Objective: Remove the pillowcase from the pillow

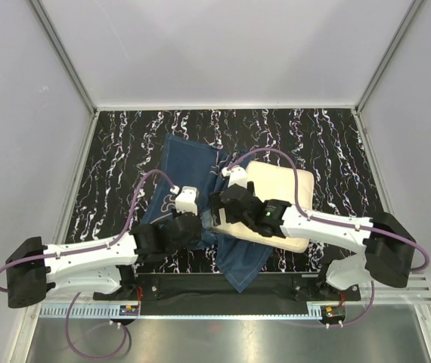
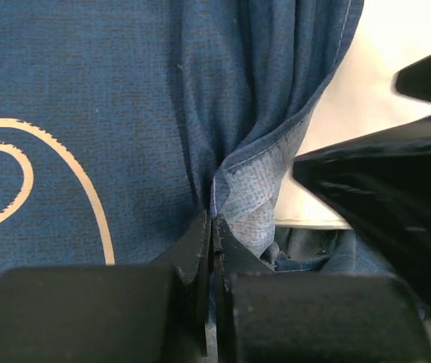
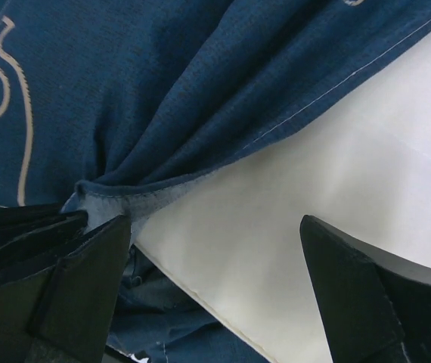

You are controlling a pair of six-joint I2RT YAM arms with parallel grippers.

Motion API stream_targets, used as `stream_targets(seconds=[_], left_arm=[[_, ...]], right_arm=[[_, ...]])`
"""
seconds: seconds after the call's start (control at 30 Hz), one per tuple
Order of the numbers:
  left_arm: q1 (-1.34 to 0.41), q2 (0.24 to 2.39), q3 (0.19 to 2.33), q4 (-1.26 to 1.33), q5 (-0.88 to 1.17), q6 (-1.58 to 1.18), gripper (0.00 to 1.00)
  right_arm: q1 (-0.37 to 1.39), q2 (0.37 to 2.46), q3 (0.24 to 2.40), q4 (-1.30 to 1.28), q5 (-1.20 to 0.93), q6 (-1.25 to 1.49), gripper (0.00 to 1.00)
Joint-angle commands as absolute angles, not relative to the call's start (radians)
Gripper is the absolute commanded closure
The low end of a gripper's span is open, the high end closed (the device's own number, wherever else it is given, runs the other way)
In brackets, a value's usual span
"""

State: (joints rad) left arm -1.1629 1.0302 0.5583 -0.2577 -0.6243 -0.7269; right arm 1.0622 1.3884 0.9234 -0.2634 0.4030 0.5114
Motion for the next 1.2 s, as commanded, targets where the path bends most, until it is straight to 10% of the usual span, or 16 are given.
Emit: stream_targets(seconds=[0.0, 0.7, 0.83, 0.87, 0.93, 1.17], left_arm=[[-1.147, 0.997, 0.545, -0.221, -0.629, -0.732, 1.0], [-0.996, 0.859, 0.479, -0.287, -0.586, -0.718, 1.0], [-0.989, 0.841, 0.477, -0.307, -0.595, -0.716, 1.0], [-0.988, 0.835, 0.477, -0.307, -0.594, -0.715, 1.0], [-0.977, 0.83, 0.477, -0.307, -0.592, -0.712, 1.0], [-0.896, 0.822, 0.498, -0.291, -0.558, -0.658, 1.0]], right_arm=[[1.083, 1.434, 0.914, -0.201, 0.439, 0.497, 0.0], [1.118, 1.509, 0.766, -0.155, 0.419, 0.555, 0.01], [1.12, 1.574, 0.768, -0.12, 0.402, 0.58, 0.39], [1.12, 1.586, 0.775, -0.121, 0.396, 0.58, 0.73], [1.121, 1.594, 0.785, -0.152, 0.402, 0.591, 1.0], [1.126, 1.324, 0.83, -0.369, 0.526, 0.58, 1.0]])
